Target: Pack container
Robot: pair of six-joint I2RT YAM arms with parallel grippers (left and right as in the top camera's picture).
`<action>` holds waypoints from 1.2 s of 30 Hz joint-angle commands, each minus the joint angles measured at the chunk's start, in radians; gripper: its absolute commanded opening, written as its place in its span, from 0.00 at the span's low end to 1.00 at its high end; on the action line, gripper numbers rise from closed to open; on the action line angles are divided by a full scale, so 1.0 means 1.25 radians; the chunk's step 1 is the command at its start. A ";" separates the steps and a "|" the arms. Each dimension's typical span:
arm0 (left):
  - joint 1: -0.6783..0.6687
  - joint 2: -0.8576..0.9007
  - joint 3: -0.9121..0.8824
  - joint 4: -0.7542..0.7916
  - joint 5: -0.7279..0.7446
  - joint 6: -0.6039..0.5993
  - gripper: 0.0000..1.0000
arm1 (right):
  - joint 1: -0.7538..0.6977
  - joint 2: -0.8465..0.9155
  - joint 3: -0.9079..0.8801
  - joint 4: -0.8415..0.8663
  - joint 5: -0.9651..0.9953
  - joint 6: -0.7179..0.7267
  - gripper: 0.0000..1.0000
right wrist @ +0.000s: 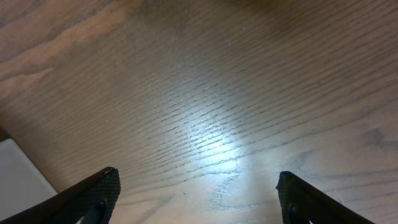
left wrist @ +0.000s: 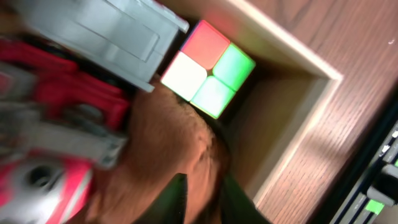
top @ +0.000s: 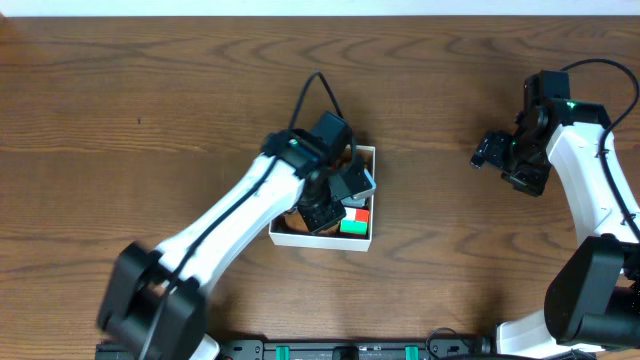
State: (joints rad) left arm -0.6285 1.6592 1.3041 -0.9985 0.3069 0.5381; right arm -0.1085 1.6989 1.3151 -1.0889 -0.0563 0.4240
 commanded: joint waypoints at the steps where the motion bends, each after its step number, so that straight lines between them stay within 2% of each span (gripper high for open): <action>1: 0.004 -0.075 0.014 -0.005 -0.010 -0.005 0.34 | -0.003 0.001 -0.002 -0.002 0.000 -0.011 0.84; 4: 0.010 -0.131 0.014 -0.003 -0.038 -0.029 0.38 | -0.003 0.001 -0.002 -0.002 0.000 -0.015 0.84; 7: 0.030 -0.178 0.014 -0.003 -0.133 -0.102 0.48 | -0.003 0.001 -0.002 -0.002 0.000 -0.024 0.84; 10: 0.074 -0.220 0.014 -0.002 -0.211 -0.164 0.49 | -0.003 0.001 -0.002 -0.001 0.000 -0.039 0.84; 15: 0.197 -0.272 0.014 0.005 -0.219 -0.233 0.53 | 0.003 0.001 -0.002 -0.007 -0.009 -0.092 0.81; 22: 0.397 -0.262 0.011 0.033 -0.219 -0.347 0.54 | 0.075 0.001 -0.002 -0.014 -0.022 -0.139 0.59; 24: 0.435 -0.247 0.009 0.035 -0.219 -0.365 0.54 | 0.127 0.001 -0.002 -0.007 -0.028 -0.172 0.50; 25: 0.454 -0.237 0.006 0.035 -0.219 -0.382 0.53 | 0.161 0.001 -0.002 0.002 -0.041 -0.205 0.41; 26: 0.470 -0.228 0.005 0.034 -0.219 -0.403 0.45 | 0.192 0.001 -0.001 0.015 -0.049 -0.227 0.24; 27: 0.483 -0.219 0.005 0.034 -0.219 -0.420 0.30 | 0.219 0.000 -0.001 0.029 -0.049 -0.237 0.02; 29: 0.510 -0.197 0.002 0.035 -0.219 -0.450 0.10 | 0.279 -0.001 0.001 0.070 -0.042 -0.242 0.01; 30: 0.520 -0.187 0.001 0.034 -0.219 -0.456 0.06 | 0.306 -0.002 0.003 0.092 -0.042 -0.243 0.01; 36: 0.569 -0.120 -0.006 0.038 -0.219 -0.491 0.06 | 0.433 -0.002 0.009 0.231 -0.042 -0.279 0.01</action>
State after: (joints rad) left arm 0.0605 1.4780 1.3022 -0.9524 0.0444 -0.0143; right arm 0.3801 1.6989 1.3151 -0.8326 -0.1055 0.1295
